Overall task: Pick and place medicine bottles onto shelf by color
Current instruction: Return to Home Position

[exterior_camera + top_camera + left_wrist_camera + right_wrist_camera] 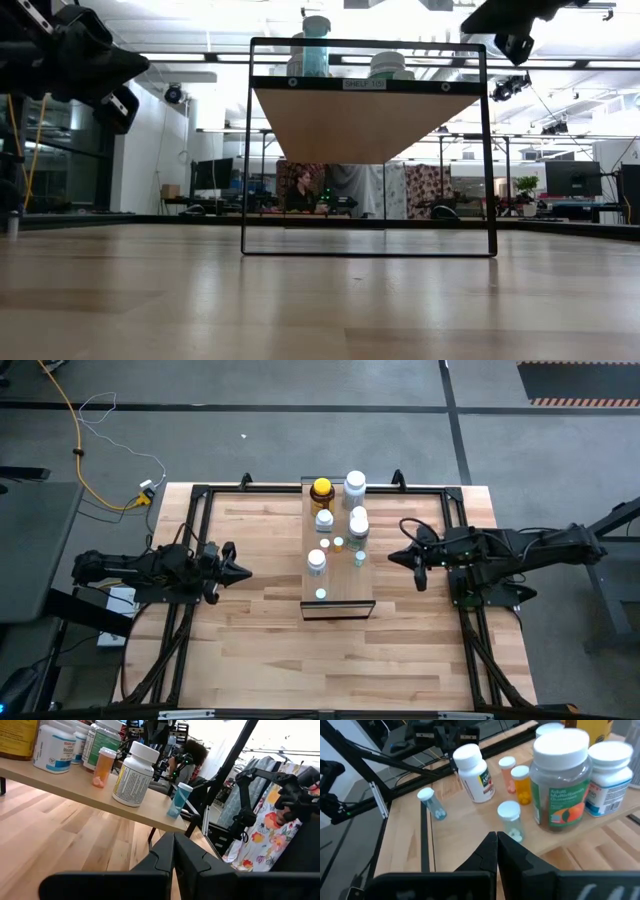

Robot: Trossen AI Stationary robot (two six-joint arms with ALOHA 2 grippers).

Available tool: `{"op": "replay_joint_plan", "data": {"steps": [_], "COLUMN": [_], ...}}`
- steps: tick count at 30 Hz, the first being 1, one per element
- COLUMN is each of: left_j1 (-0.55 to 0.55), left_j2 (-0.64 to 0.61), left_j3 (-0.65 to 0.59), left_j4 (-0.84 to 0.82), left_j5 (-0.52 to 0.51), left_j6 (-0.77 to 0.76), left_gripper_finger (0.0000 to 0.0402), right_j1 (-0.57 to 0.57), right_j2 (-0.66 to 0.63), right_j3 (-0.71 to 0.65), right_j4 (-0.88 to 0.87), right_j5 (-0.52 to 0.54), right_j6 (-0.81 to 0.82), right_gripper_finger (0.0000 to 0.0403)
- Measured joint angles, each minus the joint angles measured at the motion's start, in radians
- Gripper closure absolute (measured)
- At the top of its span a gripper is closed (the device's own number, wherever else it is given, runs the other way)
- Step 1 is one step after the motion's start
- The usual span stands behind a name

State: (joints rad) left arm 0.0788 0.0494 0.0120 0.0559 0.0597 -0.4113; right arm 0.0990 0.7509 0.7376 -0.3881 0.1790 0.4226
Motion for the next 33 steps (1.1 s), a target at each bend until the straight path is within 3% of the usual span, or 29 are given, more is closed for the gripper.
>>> {"op": "replay_joint_plan", "data": {"steps": [16, 25, 28, 33], "left_j1": [0.000, -0.002, -0.002, -0.002], "left_j2": [0.000, -0.035, -0.045, -0.046], "left_j3": [0.000, 0.000, 0.000, 0.000], "left_j4": [0.000, -0.012, -0.034, -0.036], "left_j5": [0.000, 0.000, 0.000, 0.000], "left_j6": [-0.002, -0.005, -0.005, -0.005], "left_gripper_finger": [0.0401, 0.0401, 0.0401, 0.0401], "right_j1": [0.002, 0.041, 0.052, 0.068], "right_j2": [-0.266, -0.308, -0.312, -0.345], "right_j3": [0.000, 0.000, -0.063, -0.298], "right_j4": [-0.030, -0.027, 0.102, 0.395], "right_j5": [-0.009, -0.026, -0.023, -0.042], "right_j6": [-0.133, -0.133, -0.135, -0.124], "right_gripper_finger": [0.0403, 0.0403, 0.0403, 0.0403]}}
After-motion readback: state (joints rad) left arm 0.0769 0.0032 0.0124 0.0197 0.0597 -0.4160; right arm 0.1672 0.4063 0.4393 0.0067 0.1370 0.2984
